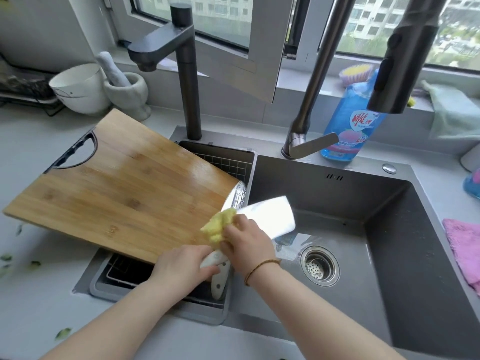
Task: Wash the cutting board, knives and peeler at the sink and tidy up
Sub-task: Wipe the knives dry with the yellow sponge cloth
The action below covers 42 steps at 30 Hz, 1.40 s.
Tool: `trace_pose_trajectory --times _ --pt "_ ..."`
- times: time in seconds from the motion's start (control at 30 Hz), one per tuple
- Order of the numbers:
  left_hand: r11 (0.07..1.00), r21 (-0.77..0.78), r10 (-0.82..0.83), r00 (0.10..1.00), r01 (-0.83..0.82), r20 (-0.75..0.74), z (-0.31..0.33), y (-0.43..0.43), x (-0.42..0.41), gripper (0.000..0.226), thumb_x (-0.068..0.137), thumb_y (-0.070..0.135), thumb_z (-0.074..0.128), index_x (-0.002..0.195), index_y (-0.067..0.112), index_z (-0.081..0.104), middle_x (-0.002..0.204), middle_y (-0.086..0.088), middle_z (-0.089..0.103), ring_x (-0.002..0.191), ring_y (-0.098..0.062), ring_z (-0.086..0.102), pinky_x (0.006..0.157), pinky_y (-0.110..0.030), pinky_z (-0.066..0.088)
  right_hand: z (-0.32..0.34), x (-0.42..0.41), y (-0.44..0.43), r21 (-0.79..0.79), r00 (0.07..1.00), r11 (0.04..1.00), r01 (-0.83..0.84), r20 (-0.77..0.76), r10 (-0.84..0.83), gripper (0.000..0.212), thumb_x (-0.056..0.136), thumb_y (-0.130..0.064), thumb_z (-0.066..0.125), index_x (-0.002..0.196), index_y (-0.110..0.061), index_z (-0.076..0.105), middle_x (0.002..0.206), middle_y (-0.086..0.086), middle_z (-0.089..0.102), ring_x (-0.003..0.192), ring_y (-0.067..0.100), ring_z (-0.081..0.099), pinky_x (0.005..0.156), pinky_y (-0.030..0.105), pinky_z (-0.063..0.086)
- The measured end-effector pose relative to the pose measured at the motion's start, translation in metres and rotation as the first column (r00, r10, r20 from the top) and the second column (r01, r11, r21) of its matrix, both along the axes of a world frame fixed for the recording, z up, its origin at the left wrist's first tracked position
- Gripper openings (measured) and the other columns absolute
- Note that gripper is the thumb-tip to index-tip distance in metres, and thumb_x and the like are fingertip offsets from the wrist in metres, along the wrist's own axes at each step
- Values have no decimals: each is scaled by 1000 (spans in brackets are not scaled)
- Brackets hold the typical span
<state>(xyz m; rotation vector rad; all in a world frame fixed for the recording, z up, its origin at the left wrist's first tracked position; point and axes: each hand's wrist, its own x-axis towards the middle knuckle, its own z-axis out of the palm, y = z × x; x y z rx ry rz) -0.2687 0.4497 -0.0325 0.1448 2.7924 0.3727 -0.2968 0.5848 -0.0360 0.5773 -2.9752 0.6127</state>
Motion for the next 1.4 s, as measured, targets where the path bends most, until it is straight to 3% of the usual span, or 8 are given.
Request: trace_pose_trajectory --times 0.1,0.17,0.5,0.67,0.77,0.87,1.13,1.4 --pt "997 -76 -14 998 9 -66 1 3 5 23 92 49 41 99 30 50 88 10 53 102 -16 57 65 -27 30 -12 -19 31 90 987 987 134 71 -141 43 90 -38 34 102 -5 60 118 11 49 105 28 50 75 30 45" --pt "982 -180 -87 990 65 -114 3 7 10 24 94 48 35 105 29 45 108 9 56 106 -17 55 66 -27 28 -14 -26 60 109 936 940 322 109 -334 47 92 -41 30 111 -6 56 125 12 43 112 28 44 86 33 43" --pt "964 -248 -115 992 101 -43 24 10 3 42 87 45 53 118 24 33 118 3 59 107 -23 57 69 -26 30 33 -13 86 -278 893 848 451 132 -431 25 91 -21 53 104 -2 61 123 10 46 97 18 47 73 18 29" --pt "996 93 -4 1000 4 -6 44 2 -1 29 87 44 56 95 29 33 95 8 55 76 -15 53 57 -23 35 69 -4 109 -472 862 767 436 -25 -506 25 86 -16 61 99 6 63 117 19 52 95 15 43 72 6 22" --pt "820 532 128 974 -210 186 55 -4 -5 19 82 29 66 89 26 48 86 3 60 63 -11 56 53 -22 45 86 -6 114 -540 841 731 418 -73 -536 46 72 -31 54 97 7 65 110 22 56 93 16 42 72 5 23" --pt "629 694 141 929 -351 342 68 -5 -7 9 85 19 61 93 16 57 69 2 65 52 -7 59 44 -22 46 93 -14 117 -539 839 732 417 -82 -538 50 70 -32 50 98 6 65 109 22 57 92 16 43 71 6 23" --pt "518 669 139 824 -533 549 50 -6 -1 35 93 27 46 75 1 60 53 -3 60 41 -10 53 42 -20 46 69 -22 98 -463 894 788 406 22 -448 20 84 -9 62 99 4 65 117 19 53 112 27 49 76 8 24" --pt "382 621 148 709 -684 690 22 -13 -2 36 94 31 44 88 -1 58 64 -6 60 50 -12 54 44 -22 47 21 -24 63 -233 942 914 332 131 -309 27 88 -24 58 110 -10 64 123 7 48 111 22 49 79 19 31"
